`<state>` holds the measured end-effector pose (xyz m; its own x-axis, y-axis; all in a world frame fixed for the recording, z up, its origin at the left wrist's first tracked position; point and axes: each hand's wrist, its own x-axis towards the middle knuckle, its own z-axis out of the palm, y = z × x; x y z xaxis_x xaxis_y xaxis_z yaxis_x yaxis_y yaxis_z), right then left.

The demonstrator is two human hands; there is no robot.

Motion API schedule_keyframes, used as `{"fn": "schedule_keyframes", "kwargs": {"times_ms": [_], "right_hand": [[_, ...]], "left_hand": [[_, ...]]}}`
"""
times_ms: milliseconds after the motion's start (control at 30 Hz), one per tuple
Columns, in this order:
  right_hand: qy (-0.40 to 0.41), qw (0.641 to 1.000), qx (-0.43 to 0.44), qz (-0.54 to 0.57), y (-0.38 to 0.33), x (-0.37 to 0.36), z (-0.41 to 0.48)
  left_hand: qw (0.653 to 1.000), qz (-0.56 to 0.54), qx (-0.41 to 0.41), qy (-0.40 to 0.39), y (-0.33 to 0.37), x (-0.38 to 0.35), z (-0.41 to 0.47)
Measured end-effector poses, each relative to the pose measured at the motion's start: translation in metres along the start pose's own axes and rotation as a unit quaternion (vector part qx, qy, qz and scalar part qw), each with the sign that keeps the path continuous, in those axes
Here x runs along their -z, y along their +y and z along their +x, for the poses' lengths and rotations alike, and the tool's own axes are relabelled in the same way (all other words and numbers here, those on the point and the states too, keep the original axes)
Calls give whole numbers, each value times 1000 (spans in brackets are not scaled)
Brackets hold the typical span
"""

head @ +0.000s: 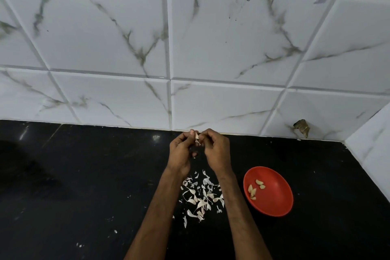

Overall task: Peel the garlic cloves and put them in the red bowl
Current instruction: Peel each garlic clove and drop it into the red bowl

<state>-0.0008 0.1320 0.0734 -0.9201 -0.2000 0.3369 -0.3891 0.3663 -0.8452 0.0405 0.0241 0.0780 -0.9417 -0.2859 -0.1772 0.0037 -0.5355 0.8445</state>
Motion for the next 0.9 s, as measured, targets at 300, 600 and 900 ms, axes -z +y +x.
{"fn": "schedule_keyframes", "kwargs": {"times_ms": [300, 600, 900], "right_hand": [[-25, 982, -81, 168, -3, -3, -2], [-24, 988, -90, 123, -3, 0, 0], [22, 987, -50, 150, -12, 0, -1]], "left_hand": [[999, -42, -3, 17, -2, -5, 1], [994, 58, -73, 62, -1, -5, -1], [984, 125, -116, 42, 1, -2, -2]]}}
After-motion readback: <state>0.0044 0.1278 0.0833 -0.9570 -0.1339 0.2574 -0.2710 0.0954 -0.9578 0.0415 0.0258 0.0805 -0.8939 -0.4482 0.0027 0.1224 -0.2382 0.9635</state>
